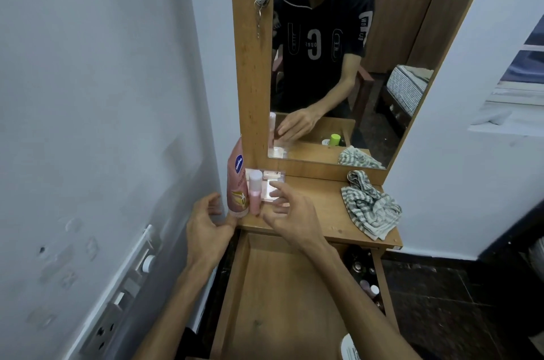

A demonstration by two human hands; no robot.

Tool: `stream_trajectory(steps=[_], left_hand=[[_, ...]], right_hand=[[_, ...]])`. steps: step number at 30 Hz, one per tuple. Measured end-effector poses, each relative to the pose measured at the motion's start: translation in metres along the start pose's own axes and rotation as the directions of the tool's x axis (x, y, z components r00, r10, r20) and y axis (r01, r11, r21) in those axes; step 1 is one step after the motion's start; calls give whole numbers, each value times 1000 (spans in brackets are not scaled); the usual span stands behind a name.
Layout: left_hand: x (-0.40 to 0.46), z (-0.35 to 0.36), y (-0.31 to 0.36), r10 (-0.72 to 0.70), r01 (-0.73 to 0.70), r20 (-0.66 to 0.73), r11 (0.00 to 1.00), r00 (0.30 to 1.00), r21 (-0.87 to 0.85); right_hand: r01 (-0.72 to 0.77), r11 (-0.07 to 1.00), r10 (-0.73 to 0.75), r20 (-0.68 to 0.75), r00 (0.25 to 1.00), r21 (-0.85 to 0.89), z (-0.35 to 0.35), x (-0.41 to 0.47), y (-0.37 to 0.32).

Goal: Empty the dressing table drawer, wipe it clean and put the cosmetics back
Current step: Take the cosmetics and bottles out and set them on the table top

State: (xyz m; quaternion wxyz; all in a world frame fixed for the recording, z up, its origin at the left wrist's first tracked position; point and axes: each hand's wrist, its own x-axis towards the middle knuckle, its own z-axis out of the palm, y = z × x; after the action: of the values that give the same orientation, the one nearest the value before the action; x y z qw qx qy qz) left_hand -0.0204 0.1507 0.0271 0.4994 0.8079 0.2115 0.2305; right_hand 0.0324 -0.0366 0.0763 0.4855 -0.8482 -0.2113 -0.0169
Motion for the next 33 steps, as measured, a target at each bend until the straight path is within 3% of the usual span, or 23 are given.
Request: stream_trajectory(steps=[3, 5, 8, 11, 15, 18, 21, 27, 33], left_hand=[[-32, -2, 8, 73, -75, -138, 997, 988, -11], [-53, 2, 10, 126, -128, -120, 992, 985, -6], [-86, 17, 14, 216, -218, 95, 976, 972, 13], [-121, 38, 28, 267, -301, 389, 953, 882, 26], [-149, 69, 34, 176, -314, 632, 943, 755, 113], [-159, 83, 38, 138, -317, 717, 941, 684, 121], [-166, 91, 47, 150, -327, 742, 940, 654, 98], [-178, 104, 58, 133, -341, 762, 932, 634, 121], [-187, 104, 56, -112, -317, 781, 871, 614, 374]], right_hand=[[-48, 985, 39, -60, 997, -166, -25, -22, 9], [-107, 965, 112, 9, 994, -240, -45, -37, 14], [-105, 928, 180, 186, 966, -356, -75, -61, 15], [-97, 865, 246, 247, 937, -492, -97, -85, 19], [-110, 778, 305, 218, 927, -619, -115, -114, 28], [-137, 744, 300, 143, 943, -654, -129, -135, 35], [-156, 721, 293, 93, 952, -675, -139, -147, 38], [-82, 682, 351, 227, 908, -726, -129, -157, 41], [-44, 633, 317, 207, 925, -773, -116, -162, 55]])
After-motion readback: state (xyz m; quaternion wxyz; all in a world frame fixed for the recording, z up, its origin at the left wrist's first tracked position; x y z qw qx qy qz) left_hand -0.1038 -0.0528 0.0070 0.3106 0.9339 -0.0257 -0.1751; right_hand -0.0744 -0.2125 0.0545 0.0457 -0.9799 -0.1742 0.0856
